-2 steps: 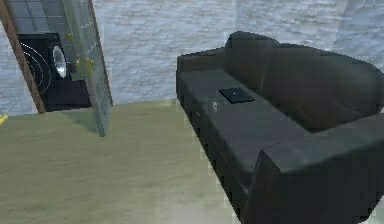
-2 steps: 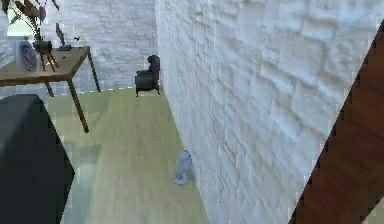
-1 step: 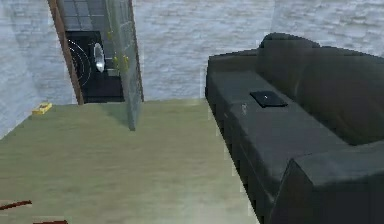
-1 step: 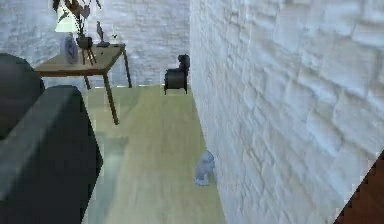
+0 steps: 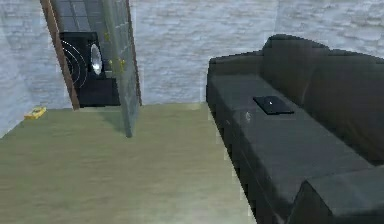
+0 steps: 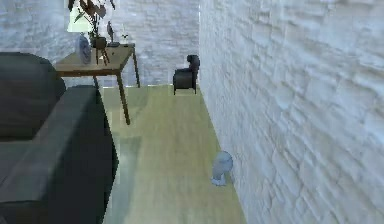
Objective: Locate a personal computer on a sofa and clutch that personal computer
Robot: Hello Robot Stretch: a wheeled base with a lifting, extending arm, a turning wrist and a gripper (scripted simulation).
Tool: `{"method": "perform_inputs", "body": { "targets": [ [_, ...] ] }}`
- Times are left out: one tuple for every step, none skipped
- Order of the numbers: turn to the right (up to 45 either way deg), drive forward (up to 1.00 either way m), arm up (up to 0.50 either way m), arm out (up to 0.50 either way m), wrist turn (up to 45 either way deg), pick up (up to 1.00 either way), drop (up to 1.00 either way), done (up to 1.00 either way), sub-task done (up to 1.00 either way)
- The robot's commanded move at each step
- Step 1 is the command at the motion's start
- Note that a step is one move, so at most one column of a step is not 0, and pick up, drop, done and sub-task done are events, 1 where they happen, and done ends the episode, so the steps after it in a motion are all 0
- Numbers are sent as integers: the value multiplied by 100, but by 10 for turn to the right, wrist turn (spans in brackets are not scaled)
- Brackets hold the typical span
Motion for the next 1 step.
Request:
{"method": "perform_inputs", "body": {
  "targets": [
    [450, 0, 0, 0, 0, 0, 0, 0, 0]
  ]
}}
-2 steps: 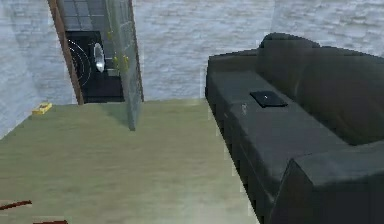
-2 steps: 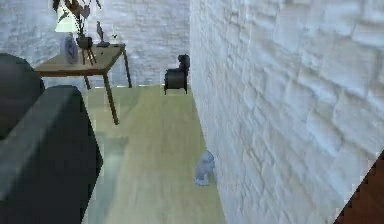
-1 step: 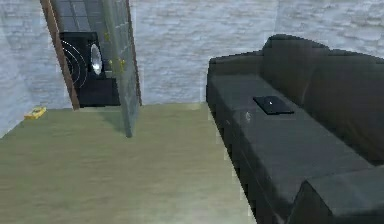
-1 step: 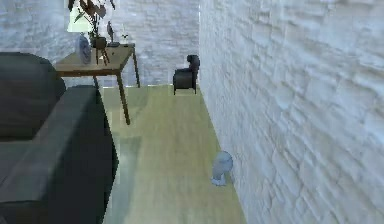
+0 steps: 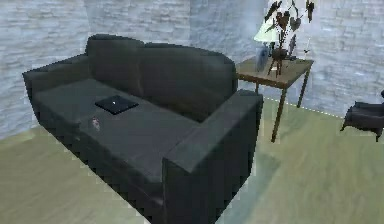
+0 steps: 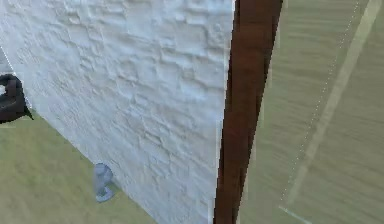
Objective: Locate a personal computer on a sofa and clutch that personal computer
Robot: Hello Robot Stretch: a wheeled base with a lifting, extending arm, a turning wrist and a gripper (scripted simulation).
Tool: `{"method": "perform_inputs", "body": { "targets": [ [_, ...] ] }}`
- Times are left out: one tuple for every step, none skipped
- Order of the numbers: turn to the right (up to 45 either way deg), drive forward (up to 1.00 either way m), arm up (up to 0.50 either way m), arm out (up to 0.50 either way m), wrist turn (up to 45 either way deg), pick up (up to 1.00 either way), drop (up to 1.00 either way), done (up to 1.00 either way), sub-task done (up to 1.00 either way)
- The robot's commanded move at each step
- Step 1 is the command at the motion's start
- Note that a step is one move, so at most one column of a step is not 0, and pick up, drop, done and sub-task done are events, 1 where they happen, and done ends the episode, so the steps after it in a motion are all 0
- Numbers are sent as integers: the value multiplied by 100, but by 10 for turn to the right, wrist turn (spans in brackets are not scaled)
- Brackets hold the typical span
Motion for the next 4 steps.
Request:
{"method": "perform_inputs", "body": {
  "targets": [
    [390, 0, 0, 0, 0, 0, 0, 0, 0],
    [0, 25, 0, 0, 0, 0, 0, 0, 0],
    [-450, 0, 0, 0, 0, 0, 0, 0, 0],
    [-450, 0, 0, 0, 0, 0, 0, 0, 0]
  ]
}}
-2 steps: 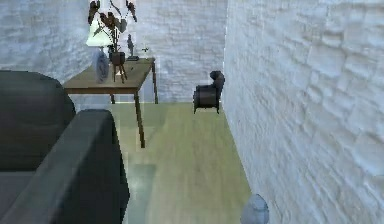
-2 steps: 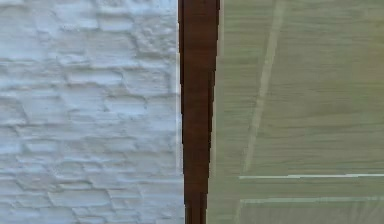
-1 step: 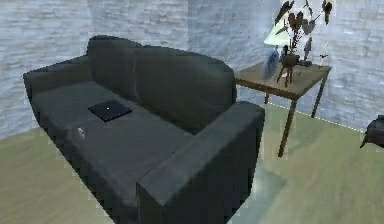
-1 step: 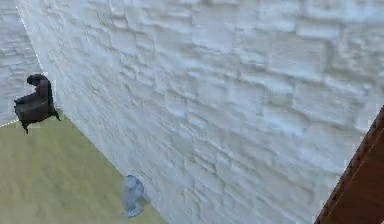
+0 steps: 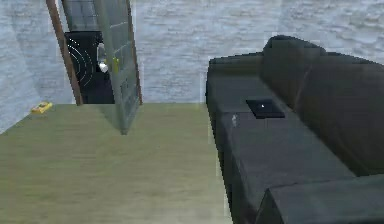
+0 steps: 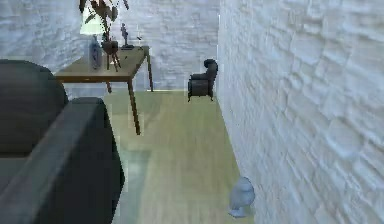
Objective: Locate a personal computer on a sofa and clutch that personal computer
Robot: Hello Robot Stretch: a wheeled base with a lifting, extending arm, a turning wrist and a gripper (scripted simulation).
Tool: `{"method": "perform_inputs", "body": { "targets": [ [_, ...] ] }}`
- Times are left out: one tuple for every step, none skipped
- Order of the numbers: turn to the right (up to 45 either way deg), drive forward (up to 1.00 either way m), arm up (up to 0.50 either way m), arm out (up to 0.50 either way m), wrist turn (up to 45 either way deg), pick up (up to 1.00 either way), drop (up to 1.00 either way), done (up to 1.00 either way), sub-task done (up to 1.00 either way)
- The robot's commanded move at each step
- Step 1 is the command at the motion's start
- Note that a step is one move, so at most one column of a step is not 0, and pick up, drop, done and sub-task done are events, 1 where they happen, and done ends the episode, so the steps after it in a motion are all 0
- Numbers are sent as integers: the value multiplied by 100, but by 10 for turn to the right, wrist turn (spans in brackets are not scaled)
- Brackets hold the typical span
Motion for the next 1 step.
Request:
{"method": "perform_inputs", "body": {
  "targets": [
    [-270, 0, 0, 0, 0, 0, 0, 0, 0]
  ]
}}
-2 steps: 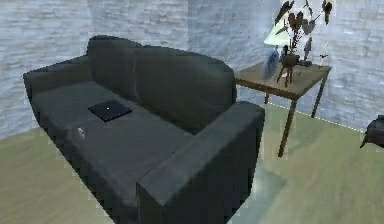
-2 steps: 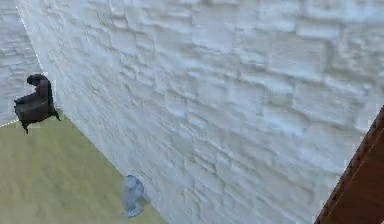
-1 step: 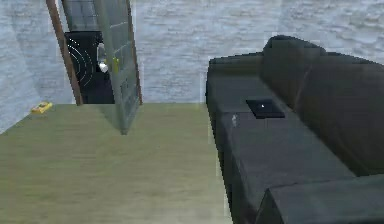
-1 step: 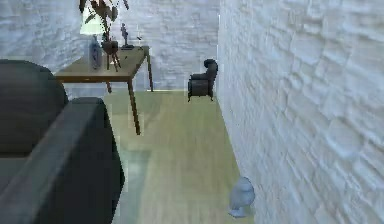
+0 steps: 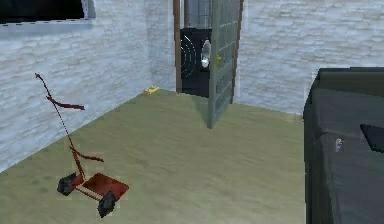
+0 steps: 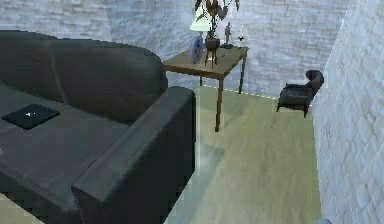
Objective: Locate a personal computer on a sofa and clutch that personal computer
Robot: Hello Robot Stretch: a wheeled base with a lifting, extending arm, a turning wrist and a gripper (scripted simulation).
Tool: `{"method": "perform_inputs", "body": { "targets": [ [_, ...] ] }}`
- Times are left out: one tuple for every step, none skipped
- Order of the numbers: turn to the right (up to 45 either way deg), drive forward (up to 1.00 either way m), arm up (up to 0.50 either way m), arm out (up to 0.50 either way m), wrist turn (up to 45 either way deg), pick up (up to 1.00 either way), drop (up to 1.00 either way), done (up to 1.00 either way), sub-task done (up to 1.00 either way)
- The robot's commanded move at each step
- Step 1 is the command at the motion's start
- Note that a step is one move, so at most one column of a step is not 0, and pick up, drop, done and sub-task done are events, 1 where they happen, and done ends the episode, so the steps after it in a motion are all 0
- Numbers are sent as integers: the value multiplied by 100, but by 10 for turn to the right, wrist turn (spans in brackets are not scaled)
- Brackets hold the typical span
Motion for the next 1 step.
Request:
{"method": "perform_inputs", "body": {
  "targets": [
    [0, 30, 0, 0, 0, 0, 0, 0, 0]
  ]
}}
